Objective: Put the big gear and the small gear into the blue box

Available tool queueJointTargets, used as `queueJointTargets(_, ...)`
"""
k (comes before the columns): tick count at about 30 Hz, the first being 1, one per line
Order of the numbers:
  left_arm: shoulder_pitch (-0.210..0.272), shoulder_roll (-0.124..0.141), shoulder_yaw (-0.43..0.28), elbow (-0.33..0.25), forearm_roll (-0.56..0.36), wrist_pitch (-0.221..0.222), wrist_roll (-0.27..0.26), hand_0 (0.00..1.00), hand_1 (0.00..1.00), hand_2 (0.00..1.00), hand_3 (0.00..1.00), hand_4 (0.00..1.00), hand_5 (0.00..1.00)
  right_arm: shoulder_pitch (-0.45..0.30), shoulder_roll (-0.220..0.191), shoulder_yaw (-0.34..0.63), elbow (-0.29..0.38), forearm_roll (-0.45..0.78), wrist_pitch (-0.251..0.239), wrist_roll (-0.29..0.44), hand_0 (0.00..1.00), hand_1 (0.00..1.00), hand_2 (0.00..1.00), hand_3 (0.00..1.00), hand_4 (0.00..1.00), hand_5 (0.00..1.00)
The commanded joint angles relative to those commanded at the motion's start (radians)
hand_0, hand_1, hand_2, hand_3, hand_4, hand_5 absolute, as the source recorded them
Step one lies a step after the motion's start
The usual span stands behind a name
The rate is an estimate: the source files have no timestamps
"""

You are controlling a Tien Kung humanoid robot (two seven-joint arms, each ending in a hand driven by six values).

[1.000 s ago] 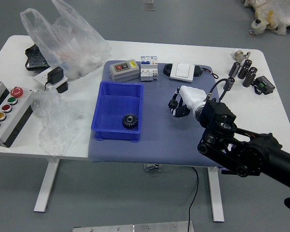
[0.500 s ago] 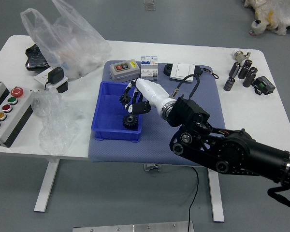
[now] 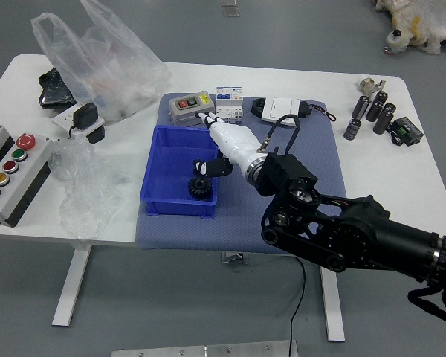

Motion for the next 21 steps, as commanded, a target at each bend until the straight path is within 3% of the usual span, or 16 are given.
queueJointTargets(6,0.002,0.000,-0.001,0.000,-0.001,0.000,-0.002,0.626,0.590,0.591,0.645,0.667,0.388,-0.030,-0.022,0.072,0.015,0.005,-0.033,0.029,0.159,0.341,0.998,0.998,0.782,0.280)
queueJointTargets(7,0.002,-0.001,-0.001,0.000,-0.002,0.000,-0.002,0.625,0.590,0.591,0.644,0.667,0.387,-0.043,-0.032,0.093,0.022,0.022,-0.046,0.046,0.157,0.335,0.954,0.998,0.778,0.284)
queueJointTargets(12,0.006,-0.005,0.003,0.000,-0.011,0.002,-0.005,0.625,0.590,0.591,0.644,0.667,0.387,-0.128,-0.086,0.205,0.065,0.154,-0.133,0.162,0.157,0.335,0.954,0.998,0.778,0.284)
queueJointTargets(13,0.007,-0.006,0.003,0.000,-0.012,0.002,-0.006,0.626,0.590,0.590,0.643,0.665,0.385,-0.150,-0.096,0.232,0.076,0.192,-0.153,0.195,0.308,0.529,0.785,0.824,0.772,0.308)
queueJointTargets(18,0.010,-0.011,0.002,0.000,-0.017,0.005,-0.009,0.626,0.590,0.590,0.643,0.665,0.385,-0.256,-0.125,0.370,0.122,0.380,-0.196,0.371,0.308,0.529,0.785,0.824,0.772,0.308)
queueJointTargets(19,0.010,-0.011,0.003,0.000,-0.018,0.006,-0.010,0.626,0.590,0.590,0.643,0.665,0.385,-0.279,-0.130,0.400,0.131,0.421,-0.195,0.412,0.757,0.704,0.740,0.734,0.784,0.483)
queueJointTargets(21,0.009,-0.013,0.005,0.000,-0.020,0.006,-0.013,0.626,0.590,0.590,0.643,0.665,0.385,-0.324,-0.139,0.456,0.146,0.494,-0.191,0.484,0.757,0.704,0.740,0.734,0.784,0.483)
